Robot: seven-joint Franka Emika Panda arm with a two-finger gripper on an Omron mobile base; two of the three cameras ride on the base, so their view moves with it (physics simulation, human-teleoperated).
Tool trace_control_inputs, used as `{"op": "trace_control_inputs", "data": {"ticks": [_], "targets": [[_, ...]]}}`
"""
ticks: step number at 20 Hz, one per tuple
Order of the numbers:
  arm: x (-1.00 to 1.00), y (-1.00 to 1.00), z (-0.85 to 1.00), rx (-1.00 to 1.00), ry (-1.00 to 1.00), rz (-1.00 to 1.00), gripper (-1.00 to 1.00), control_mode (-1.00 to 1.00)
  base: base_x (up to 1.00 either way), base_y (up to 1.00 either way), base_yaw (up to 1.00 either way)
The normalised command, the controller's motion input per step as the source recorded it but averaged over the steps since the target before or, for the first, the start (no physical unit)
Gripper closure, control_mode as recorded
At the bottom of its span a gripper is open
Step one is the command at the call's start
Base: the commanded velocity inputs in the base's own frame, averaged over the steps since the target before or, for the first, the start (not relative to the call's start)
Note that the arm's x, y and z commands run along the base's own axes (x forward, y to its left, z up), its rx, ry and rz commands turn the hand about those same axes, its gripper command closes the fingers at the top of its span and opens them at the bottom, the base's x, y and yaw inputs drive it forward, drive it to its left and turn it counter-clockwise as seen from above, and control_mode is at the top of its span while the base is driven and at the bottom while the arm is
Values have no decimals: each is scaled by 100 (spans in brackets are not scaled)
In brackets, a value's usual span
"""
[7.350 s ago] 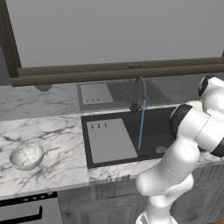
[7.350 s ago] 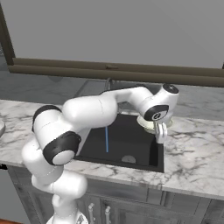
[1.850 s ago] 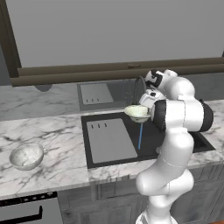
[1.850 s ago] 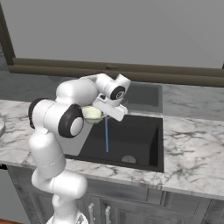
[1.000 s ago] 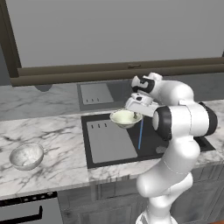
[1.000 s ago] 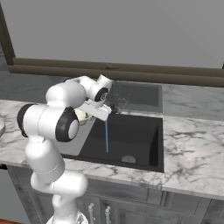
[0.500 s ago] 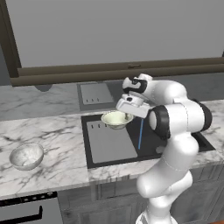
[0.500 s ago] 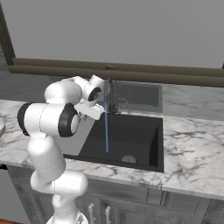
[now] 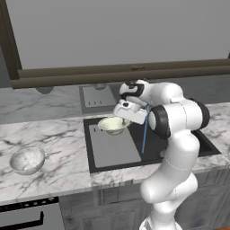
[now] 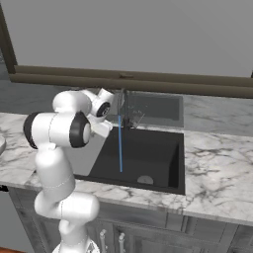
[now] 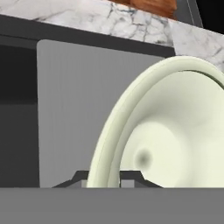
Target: Rinse each bowl for a few seconds and place them down in the sink or on the counter.
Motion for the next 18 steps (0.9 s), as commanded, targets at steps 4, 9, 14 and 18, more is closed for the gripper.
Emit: {"op": "trace_control_inputs", "data": {"ticks": [4,9,14,18], "targets": [[14,10,-33,0,1,-7,100,-100,0,0,0],[13,11,-30,0,0,-8,100,-100,0,0,0],[14,14,-24,0,0,-8,100,-100,0,0,0],[13,19,-21,0,0,-8,100,-100,0,0,0]]}}
